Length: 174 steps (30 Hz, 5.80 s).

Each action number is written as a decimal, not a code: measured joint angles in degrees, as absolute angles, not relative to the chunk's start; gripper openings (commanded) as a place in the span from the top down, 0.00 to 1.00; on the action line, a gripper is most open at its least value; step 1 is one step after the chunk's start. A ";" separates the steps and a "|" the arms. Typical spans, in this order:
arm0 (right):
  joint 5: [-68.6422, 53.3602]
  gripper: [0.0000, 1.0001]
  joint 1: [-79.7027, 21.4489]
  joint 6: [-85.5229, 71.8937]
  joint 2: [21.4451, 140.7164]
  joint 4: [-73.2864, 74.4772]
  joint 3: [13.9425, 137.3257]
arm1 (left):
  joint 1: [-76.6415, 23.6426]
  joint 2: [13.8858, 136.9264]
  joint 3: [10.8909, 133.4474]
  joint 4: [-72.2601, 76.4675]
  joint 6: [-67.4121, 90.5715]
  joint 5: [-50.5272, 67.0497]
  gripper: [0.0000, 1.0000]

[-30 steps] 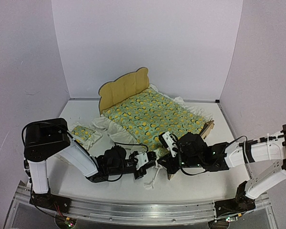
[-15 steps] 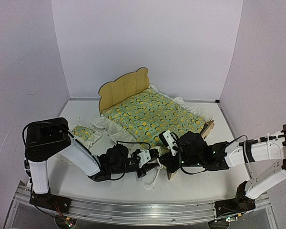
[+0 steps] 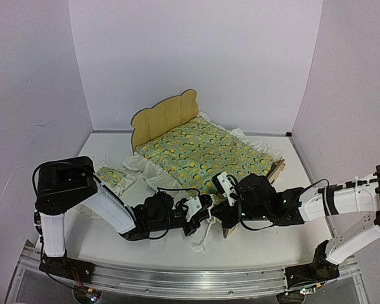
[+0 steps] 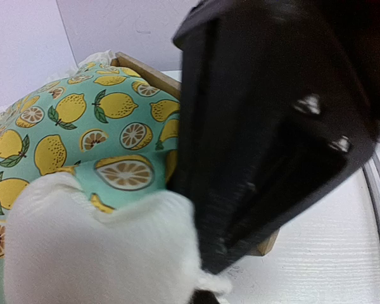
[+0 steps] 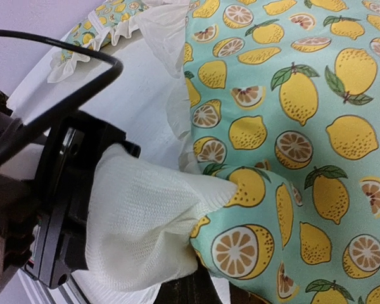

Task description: Set up the pet bed

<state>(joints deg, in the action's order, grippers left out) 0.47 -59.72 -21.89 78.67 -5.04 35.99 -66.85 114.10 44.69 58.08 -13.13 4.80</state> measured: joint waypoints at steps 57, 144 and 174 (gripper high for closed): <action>33.06 1.00 -74.94 -48.03 106.30 6.35 49.87 | -69.49 103.83 37.12 45.50 18.00 -3.20 1.00; 18.09 0.40 -54.24 -38.68 59.09 27.81 38.50 | -82.54 104.25 44.64 35.09 -8.40 -18.50 0.46; 11.27 0.42 -49.78 -34.48 57.56 34.15 41.25 | -85.62 114.50 50.87 45.78 -30.26 -38.35 0.54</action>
